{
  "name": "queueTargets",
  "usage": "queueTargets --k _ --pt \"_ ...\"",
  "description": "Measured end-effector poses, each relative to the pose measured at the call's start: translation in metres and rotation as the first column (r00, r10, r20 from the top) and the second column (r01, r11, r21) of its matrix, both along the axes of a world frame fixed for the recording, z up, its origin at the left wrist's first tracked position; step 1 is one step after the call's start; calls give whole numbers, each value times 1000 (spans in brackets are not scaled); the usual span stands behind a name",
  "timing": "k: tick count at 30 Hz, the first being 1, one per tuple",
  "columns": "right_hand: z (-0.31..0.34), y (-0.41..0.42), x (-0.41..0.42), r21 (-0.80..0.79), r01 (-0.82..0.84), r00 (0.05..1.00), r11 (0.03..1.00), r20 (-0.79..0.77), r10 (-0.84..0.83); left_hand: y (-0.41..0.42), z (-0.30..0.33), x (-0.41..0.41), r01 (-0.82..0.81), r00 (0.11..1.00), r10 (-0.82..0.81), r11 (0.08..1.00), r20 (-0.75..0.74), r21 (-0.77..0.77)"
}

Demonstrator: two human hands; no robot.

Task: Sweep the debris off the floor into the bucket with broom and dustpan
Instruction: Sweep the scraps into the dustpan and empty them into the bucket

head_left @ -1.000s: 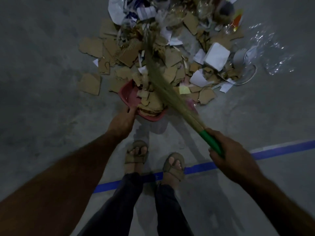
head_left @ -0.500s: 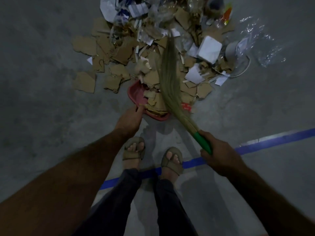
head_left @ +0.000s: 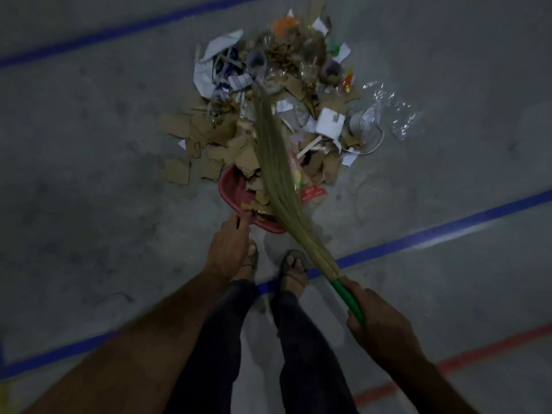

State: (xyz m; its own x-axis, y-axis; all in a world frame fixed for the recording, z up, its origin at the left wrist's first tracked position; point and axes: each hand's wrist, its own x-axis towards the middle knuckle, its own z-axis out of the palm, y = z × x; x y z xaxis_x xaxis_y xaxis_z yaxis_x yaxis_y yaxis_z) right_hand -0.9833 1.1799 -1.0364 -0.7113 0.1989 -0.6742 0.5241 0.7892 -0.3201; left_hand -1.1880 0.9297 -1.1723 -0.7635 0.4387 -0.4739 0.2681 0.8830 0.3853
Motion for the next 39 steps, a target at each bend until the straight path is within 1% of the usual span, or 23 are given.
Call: queueTargets --k 3,6,8,12,16,20,22,25,27,31,33,36,39 --pt "64 3 13 -15 -30 1000 999 -7 30 -3 69 8 -3 999 2 1000 -38 -21" --pt "121 4 24 35 -80 995 996 -58 82 -8 135 12 -26 997 25 999 -79 -19" --pt "154 4 31 66 -100 990 993 -94 106 -10 174 17 -22 990 18 999 -136 -31" --pt "204 6 38 154 -134 971 979 -176 160 -15 235 23 -78 967 69 997 -243 -25" --pt "244 0 41 178 -171 950 969 -230 210 -23 281 27 -81 938 82 997 -337 19" --pt "271 -19 44 239 -190 926 952 -279 255 -39 315 33 -82 900 103 994 -424 69" --pt "280 -36 48 285 -155 918 946 -313 245 -50 328 28 -62 879 92 995 -468 80" --pt "290 -69 58 323 -127 896 938 -368 248 -73 345 25 -56 876 77 997 -476 58" --pt "291 -88 66 358 -113 898 927 -363 249 -85 353 26 -44 878 66 997 -474 58" --pt "292 -151 91 415 -52 892 908 -390 230 -128 364 31 39 857 4 997 -515 71" --pt "295 -185 108 419 -12 896 908 -398 196 -152 367 38 83 862 -37 994 -506 69" --pt "301 -239 141 404 79 911 912 -400 98 -184 372 54 139 870 -84 987 -486 78" --pt "303 -284 179 420 113 903 900 -421 83 -205 385 79 236 856 -164 968 -491 87"
